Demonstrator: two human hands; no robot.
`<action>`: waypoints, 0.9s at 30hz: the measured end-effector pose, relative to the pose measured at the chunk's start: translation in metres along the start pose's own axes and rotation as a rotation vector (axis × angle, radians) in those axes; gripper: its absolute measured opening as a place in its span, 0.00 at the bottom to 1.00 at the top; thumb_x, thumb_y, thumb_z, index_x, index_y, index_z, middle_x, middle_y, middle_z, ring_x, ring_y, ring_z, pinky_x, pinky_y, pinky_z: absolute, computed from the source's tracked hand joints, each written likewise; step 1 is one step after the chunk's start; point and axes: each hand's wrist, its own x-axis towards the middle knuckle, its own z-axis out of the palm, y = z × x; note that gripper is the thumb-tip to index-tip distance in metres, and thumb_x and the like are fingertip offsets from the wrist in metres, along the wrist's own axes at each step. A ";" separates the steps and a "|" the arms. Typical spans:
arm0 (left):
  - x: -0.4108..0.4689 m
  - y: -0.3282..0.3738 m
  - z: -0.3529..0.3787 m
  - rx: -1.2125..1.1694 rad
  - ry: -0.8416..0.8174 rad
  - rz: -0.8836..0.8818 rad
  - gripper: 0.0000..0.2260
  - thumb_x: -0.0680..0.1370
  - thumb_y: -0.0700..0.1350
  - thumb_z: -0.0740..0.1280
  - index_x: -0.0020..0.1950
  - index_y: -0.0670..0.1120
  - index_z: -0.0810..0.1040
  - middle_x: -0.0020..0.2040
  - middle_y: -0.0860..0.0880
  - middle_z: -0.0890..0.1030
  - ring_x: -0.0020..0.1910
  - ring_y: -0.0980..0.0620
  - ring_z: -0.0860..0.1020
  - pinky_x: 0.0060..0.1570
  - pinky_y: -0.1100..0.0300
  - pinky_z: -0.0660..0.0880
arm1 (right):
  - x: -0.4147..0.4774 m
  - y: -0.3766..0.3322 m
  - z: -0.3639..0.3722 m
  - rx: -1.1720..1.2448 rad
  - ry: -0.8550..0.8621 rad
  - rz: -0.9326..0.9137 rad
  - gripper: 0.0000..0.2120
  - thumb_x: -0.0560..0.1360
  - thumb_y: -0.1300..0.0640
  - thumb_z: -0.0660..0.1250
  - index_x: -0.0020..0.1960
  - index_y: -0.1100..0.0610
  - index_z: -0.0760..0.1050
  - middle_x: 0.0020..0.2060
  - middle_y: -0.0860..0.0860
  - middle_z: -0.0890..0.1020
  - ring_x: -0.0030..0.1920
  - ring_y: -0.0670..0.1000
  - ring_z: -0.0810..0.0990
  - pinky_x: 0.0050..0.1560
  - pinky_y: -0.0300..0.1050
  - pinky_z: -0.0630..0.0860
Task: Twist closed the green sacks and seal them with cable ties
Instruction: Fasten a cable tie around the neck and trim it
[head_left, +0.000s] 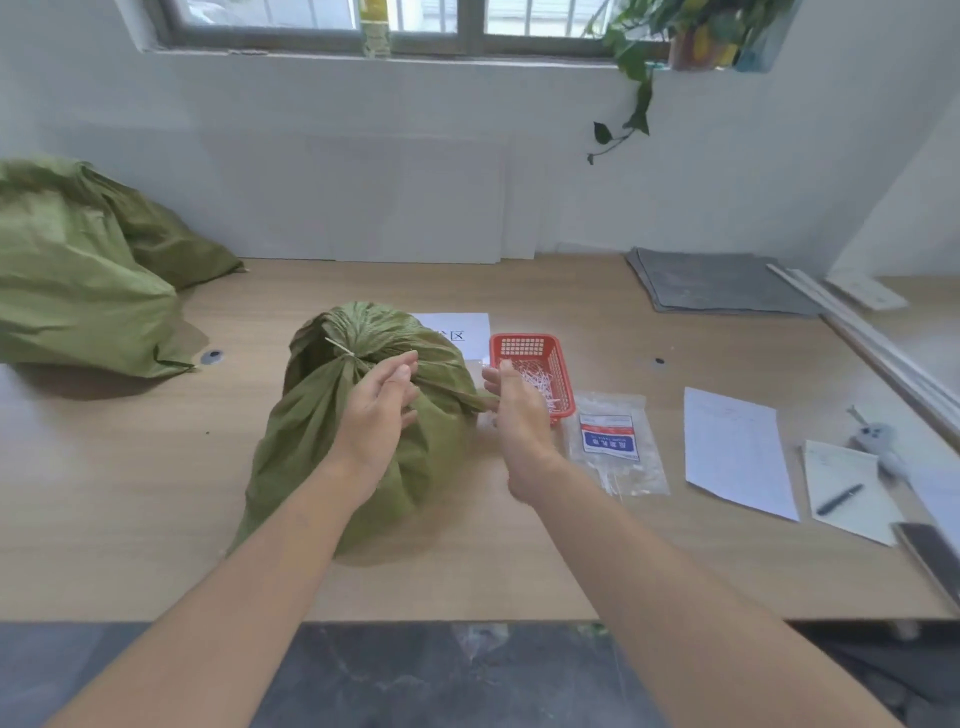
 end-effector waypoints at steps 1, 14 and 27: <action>-0.003 -0.002 0.008 0.006 -0.009 -0.016 0.15 0.87 0.46 0.57 0.71 0.50 0.76 0.69 0.51 0.78 0.65 0.50 0.78 0.66 0.49 0.76 | 0.003 0.004 -0.010 0.003 0.002 0.002 0.16 0.85 0.48 0.56 0.48 0.47 0.80 0.49 0.44 0.83 0.54 0.47 0.81 0.50 0.40 0.74; 0.033 -0.060 0.081 0.052 -0.122 -0.207 0.12 0.86 0.45 0.59 0.66 0.51 0.79 0.64 0.49 0.81 0.64 0.47 0.79 0.67 0.47 0.75 | 0.058 0.065 -0.064 -0.003 0.146 0.144 0.15 0.86 0.47 0.57 0.45 0.46 0.78 0.48 0.48 0.84 0.59 0.54 0.81 0.67 0.53 0.75; 0.105 -0.151 0.118 0.090 -0.227 -0.385 0.12 0.86 0.46 0.59 0.66 0.53 0.78 0.64 0.51 0.81 0.67 0.49 0.77 0.71 0.46 0.71 | 0.131 0.141 -0.060 -0.106 0.297 0.298 0.27 0.77 0.42 0.59 0.54 0.68 0.77 0.54 0.64 0.82 0.56 0.64 0.81 0.58 0.59 0.77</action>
